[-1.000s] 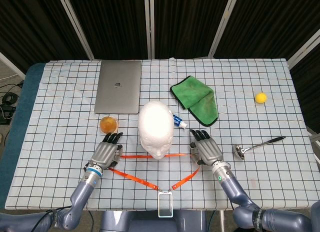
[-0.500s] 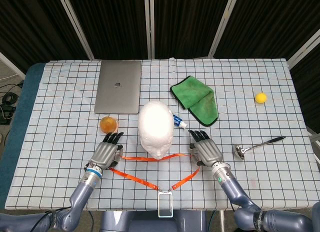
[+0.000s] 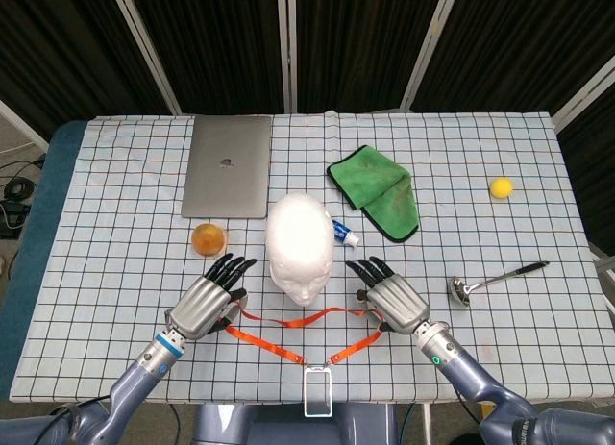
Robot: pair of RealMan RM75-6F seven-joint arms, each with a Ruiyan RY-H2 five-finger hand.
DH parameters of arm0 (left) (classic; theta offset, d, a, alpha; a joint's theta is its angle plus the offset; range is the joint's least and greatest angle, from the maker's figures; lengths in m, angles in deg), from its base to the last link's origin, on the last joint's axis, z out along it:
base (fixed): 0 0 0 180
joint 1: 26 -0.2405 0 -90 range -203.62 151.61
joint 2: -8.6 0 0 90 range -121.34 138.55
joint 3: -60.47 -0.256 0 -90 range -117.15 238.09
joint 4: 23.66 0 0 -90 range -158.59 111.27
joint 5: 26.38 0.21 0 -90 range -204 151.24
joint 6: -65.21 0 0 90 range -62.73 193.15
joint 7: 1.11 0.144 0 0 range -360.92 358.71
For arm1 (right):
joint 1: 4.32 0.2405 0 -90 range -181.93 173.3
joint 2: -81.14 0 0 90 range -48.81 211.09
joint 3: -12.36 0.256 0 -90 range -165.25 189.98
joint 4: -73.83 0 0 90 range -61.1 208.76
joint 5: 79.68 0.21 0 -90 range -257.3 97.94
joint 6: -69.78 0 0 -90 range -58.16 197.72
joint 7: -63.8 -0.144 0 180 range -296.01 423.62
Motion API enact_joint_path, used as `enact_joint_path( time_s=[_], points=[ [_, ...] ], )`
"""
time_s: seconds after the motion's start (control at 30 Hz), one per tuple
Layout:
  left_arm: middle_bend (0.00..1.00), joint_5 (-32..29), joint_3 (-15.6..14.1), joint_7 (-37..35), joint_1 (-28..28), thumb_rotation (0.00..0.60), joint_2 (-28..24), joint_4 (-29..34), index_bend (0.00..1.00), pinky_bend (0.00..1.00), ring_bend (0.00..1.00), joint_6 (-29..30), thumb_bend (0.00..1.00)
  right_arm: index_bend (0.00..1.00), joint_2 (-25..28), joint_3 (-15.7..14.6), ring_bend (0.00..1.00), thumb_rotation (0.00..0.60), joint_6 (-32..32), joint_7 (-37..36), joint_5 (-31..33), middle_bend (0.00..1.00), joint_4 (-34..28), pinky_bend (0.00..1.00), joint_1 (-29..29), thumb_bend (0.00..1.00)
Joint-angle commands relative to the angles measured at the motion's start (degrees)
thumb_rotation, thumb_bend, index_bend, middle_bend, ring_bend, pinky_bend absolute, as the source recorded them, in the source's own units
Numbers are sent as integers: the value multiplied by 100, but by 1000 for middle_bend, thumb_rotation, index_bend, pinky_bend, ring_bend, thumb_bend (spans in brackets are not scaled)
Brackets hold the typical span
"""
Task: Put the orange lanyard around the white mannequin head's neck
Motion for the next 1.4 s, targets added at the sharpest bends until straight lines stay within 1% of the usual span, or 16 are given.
enact_joint_path(
  time_s=[0.03,0.13,0.2,0.3,0.43,0.57,0.63,0.73,0.83,0.87,0.93,1.03,1.1,1.2,1.3,1.4],
  points=[
    [0,686,-233,-450,54,600,-226,-248,728,0,0,504,565,705,269,-250,0,600,421,-263,-629,41,37,0,-77,460],
    [0,904,-259,-555,75,600,-290,-265,728,0,0,669,566,710,350,-317,0,600,711,-383,-1008,61,96,0,-112,460],
    [0,960,-245,-685,84,600,-355,-151,728,0,0,748,566,714,382,-327,0,600,951,-531,-1257,71,188,0,-127,460],
    [0,940,-158,-831,84,600,-449,103,731,0,0,844,566,716,451,-275,0,600,1265,-803,-1457,83,209,0,-149,461],
    [0,767,-22,-872,61,600,-662,550,757,0,0,861,566,717,613,-170,0,600,1600,-1184,-1543,87,17,0,-187,461],
    [0,388,170,-857,11,600,-962,1120,794,0,0,797,567,717,833,-13,0,600,1758,-1607,-1343,87,-479,0,-234,461],
    [0,128,290,-847,-5,600,-1152,1444,815,0,0,720,566,717,966,94,0,600,1774,-1831,-1172,87,-793,0,-241,460],
    [0,-448,547,-739,-22,600,-1422,1974,834,0,0,552,566,718,1119,355,0,600,1835,-2031,-851,88,-1268,0,-248,461],
    [0,-1053,773,-574,2,600,-1669,2512,838,0,0,316,567,718,1255,615,0,600,1735,-2014,-392,87,-1755,0,-228,464],
    [0,-1250,826,-570,-2,600,-1720,2661,840,0,0,259,567,718,1282,685,0,600,1717,-2010,-275,87,-1860,0,-222,464],
    [0,-1895,983,-466,-48,600,-1841,3084,843,0,0,192,567,718,1327,856,0,600,1703,-1994,1,88,-2077,0,-209,468],
    [0,-2399,1142,-165,-46,600,-1947,3456,844,0,0,211,567,717,1352,1010,0,600,1732,-1982,231,91,-2273,0,-215,475],
    [0,-2894,1297,69,-3,600,-2073,3835,844,0,0,183,568,717,1367,1147,0,600,1759,-1910,484,92,-2443,0,-231,477],
    [0,-3379,1477,425,106,600,-2219,4103,842,0,0,169,568,717,1399,1316,0,600,1699,-1737,829,92,-2606,0,-212,476],
    [0,-3691,1647,558,196,600,-2277,4220,840,0,0,178,568,717,1432,1472,0,600,1634,-1714,1130,92,-2768,0,-187,479],
    [0,-4083,1881,678,348,600,-2293,4239,834,0,0,175,568,717,1468,1663,0,600,1524,-1628,1576,92,-2932,0,-127,479]
  ],
)
